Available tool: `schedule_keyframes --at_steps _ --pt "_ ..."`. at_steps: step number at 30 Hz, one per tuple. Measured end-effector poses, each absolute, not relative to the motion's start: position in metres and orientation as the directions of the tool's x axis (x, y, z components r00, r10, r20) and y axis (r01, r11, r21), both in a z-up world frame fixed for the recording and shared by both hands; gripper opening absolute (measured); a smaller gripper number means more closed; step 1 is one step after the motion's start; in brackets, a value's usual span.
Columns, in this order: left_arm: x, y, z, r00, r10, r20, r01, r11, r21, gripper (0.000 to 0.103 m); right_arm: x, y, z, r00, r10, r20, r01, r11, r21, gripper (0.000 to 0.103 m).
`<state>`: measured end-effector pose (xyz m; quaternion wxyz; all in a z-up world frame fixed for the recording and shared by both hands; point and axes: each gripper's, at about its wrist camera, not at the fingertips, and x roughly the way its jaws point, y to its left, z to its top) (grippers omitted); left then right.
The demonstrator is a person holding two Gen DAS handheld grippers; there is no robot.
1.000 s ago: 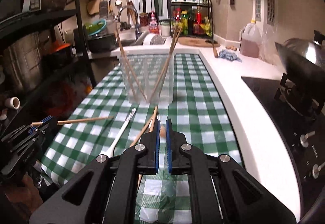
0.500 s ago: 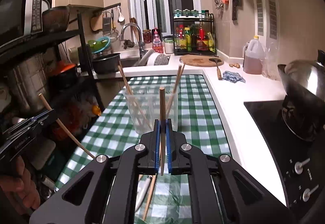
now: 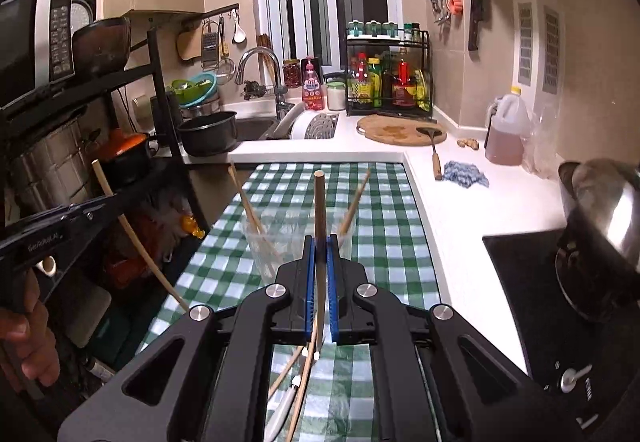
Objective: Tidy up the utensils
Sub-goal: 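Lower the left tool's chopstick into the container while the right tool lowers its chopstick in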
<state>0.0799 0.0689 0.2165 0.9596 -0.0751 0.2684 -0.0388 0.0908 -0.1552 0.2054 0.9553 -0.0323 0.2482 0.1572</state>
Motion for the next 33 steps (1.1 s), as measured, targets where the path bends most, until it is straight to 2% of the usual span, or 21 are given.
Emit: schedule_keyframes --at_steps 7,13,16,25,33 --pt "0.117 0.068 0.277 0.902 -0.162 -0.4 0.091 0.978 -0.189 0.006 0.116 -0.145 0.263 0.855 0.303 -0.42 -0.334 0.943 0.0 0.006" --pt "0.149 0.064 0.278 0.921 -0.18 -0.345 0.112 0.972 -0.208 0.006 0.147 -0.134 0.296 0.888 0.301 -0.349 -0.324 0.946 -0.01 0.006" --pt "0.164 0.065 0.266 0.918 -0.182 -0.351 0.112 0.971 -0.212 0.006 0.166 -0.126 0.29 0.883 0.304 -0.357 -0.33 0.944 -0.013 0.006" --pt "0.206 0.068 0.225 0.878 -0.194 -0.438 0.11 0.971 -0.211 0.006 0.222 -0.109 0.231 0.838 0.287 -0.464 -0.327 0.945 -0.006 0.006" --pt "0.222 0.064 0.198 0.841 -0.213 -0.498 0.118 0.969 -0.216 0.006 0.241 -0.107 0.197 0.797 0.293 -0.528 -0.331 0.943 0.023 0.006"
